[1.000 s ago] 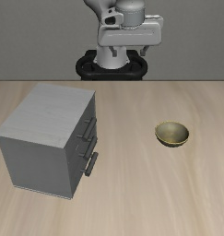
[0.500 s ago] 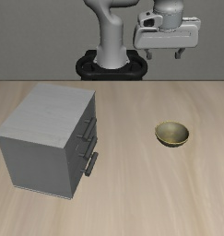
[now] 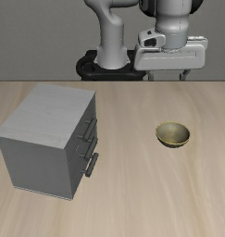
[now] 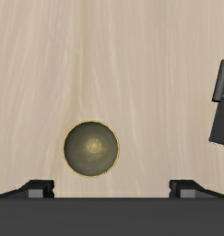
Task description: Pick up the pocelain bowl on the table and place it on the white cabinet
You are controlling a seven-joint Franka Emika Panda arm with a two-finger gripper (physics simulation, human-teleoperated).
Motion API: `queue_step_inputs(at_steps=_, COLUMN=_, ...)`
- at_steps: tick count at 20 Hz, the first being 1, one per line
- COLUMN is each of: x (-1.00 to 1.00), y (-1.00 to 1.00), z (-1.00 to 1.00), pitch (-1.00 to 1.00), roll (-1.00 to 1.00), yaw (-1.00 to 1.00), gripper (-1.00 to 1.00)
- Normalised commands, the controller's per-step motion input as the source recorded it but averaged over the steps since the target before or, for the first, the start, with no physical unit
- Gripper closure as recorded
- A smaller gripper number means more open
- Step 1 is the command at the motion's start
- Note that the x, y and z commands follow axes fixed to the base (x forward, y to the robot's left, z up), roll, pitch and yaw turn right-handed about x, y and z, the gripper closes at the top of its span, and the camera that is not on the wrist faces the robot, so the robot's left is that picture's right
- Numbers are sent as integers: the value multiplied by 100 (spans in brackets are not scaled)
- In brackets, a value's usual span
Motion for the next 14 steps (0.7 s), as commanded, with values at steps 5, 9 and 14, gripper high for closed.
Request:
queue_step_inputs(at_steps=5, x=-40, y=0, z=-60, pitch=0, roll=0, yaw=0, gripper=-100)
queue_step_inputs(at_steps=9, x=0, y=0, z=-100, pitch=0, roll=0, yaw=0, gripper=-100)
queue_step_inputs(at_steps=14, x=0, y=0, z=-100, pitch=0, roll=0, yaw=0, gripper=-100)
